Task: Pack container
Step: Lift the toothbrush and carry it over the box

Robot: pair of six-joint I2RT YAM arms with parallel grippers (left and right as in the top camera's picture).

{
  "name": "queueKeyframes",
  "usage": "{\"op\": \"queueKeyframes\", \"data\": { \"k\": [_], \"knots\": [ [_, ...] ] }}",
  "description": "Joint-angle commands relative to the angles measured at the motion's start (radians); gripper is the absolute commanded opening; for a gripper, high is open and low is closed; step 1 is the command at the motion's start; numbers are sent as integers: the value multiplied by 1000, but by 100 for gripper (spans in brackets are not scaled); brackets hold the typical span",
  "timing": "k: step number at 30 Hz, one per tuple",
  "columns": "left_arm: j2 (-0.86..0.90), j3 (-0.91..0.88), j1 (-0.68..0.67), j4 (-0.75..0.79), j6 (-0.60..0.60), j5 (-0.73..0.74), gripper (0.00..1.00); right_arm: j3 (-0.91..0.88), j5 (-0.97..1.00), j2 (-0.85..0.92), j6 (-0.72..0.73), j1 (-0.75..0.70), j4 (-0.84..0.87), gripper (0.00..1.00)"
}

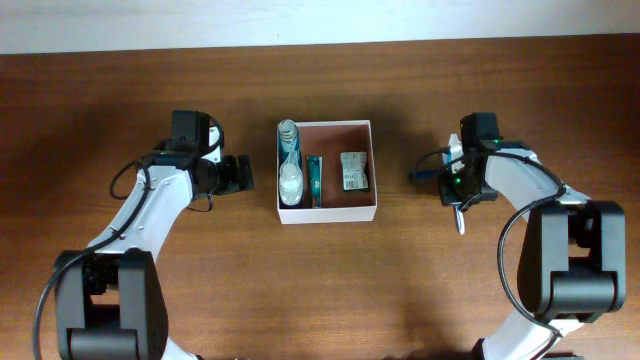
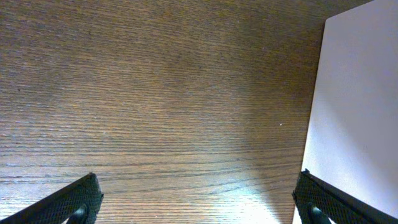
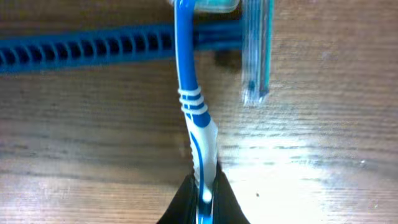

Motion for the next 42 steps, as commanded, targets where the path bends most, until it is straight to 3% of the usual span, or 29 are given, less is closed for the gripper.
{"op": "queueKeyframes", "data": {
  "k": [1,13,21,27,32,42],
  "knots": [
    [-1,6,3,2,-2,-4,99,41,-48,-39,9,6,-40,4],
    [-1,6,3,2,-2,-4,99,101,-214,-324,14,31,-84,4],
    [-1,6,3,2,-2,-4,99,101,-255,-525,175,218,-61,4],
    [-1,6,3,2,-2,-4,99,101,-254,-469,276,367,24,4],
    [-1,6,3,2,-2,-4,99,101,-255,-319,300,477,145,4],
    [-1,6,3,2,-2,-4,99,101,-243,-129,300,528,298,4]
  ]
}}
